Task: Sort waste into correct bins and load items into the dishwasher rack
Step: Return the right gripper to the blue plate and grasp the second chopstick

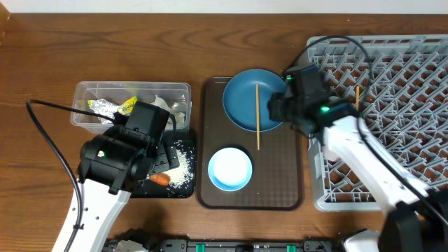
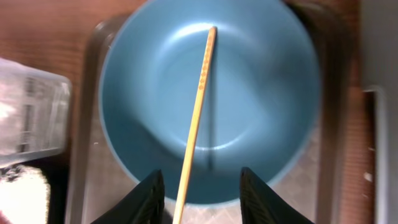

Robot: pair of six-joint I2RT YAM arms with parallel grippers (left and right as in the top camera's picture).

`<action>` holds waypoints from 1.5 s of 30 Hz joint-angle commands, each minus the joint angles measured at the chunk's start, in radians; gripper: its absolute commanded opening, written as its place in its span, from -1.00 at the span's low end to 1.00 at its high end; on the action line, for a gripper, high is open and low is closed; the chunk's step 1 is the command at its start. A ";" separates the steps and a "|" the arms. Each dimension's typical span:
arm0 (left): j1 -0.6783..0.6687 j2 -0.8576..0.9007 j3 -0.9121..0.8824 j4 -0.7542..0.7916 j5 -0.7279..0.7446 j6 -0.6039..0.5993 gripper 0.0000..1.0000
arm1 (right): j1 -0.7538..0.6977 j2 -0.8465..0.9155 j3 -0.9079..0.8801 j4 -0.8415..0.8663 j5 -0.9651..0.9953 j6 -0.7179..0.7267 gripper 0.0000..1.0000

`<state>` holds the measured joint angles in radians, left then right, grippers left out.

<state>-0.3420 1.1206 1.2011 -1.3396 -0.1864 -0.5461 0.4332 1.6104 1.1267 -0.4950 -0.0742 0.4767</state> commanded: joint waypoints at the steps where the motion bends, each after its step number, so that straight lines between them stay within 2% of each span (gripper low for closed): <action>1: 0.005 0.003 -0.006 -0.006 -0.005 0.003 1.00 | 0.042 0.066 0.016 0.033 0.067 0.039 -0.20; 13: 0.005 0.003 -0.006 -0.006 -0.005 0.003 1.00 | 0.082 0.235 0.016 0.095 0.067 0.061 -0.19; 15: 0.005 0.003 -0.006 -0.006 -0.005 0.003 1.00 | 0.081 0.235 0.016 0.097 0.067 0.061 -0.28; 19: 0.005 0.003 -0.006 -0.006 -0.005 0.003 1.00 | 0.082 0.235 0.016 0.114 0.066 0.061 -0.94; 29: 0.005 0.003 -0.006 -0.006 -0.005 0.003 1.00 | 0.063 0.165 0.026 0.129 0.066 0.014 -0.98; 33: 0.005 0.003 -0.006 -0.006 -0.005 0.003 1.00 | 0.044 0.062 0.026 0.087 0.067 -0.098 -0.98; 37: 0.005 0.003 -0.006 -0.006 -0.005 0.003 1.00 | 0.003 -0.067 0.026 -0.012 0.077 -0.293 -0.98; 45: 0.005 0.003 -0.006 -0.006 -0.005 0.003 1.00 | -0.200 -0.244 0.025 -0.262 0.292 -0.603 -0.98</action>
<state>-0.3420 1.1206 1.2007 -1.3396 -0.1864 -0.5461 0.3000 1.3876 1.1400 -0.7231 0.1165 0.0586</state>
